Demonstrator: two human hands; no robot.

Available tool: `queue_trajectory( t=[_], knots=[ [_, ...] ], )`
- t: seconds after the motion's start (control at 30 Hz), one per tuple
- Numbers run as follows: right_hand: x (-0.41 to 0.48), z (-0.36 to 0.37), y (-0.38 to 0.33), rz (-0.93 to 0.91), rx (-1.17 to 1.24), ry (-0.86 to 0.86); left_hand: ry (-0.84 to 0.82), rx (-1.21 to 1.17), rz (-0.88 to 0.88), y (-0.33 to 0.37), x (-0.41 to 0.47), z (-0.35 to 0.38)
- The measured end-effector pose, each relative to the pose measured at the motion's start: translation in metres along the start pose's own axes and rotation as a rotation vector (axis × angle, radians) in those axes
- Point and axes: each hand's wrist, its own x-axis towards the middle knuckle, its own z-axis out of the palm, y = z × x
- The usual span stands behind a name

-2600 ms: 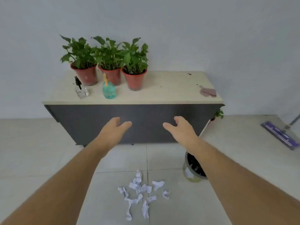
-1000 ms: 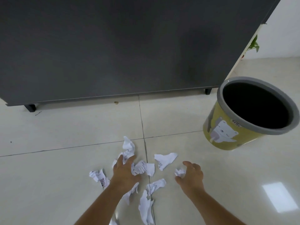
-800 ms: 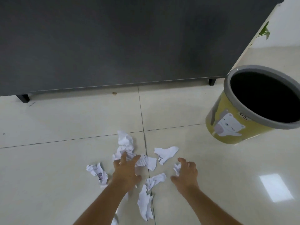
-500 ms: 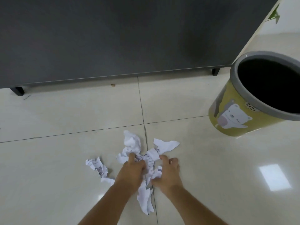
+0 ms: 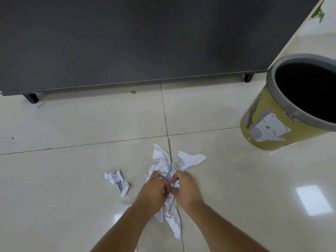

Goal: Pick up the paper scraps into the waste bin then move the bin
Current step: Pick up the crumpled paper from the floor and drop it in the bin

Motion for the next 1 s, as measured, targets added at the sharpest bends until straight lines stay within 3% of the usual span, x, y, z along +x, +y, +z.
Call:
queue_trajectory(
  t=[0.33,0.67,1.0],
  knots=[
    [-0.017,-0.066,-0.018,0.008,0.156,0.226,0.174,0.052,0.056,0.037,-0.006,-0.052],
    [-0.037,-0.185,-0.107,-0.181,0.161,0.381,0.351,0.074,0.159,0.158,0.000,-0.154],
    [-0.070,-0.310,-0.175,-0.191,0.196,0.537,0.484,0.041,0.260,0.273,-0.014,-0.248]
  ],
)
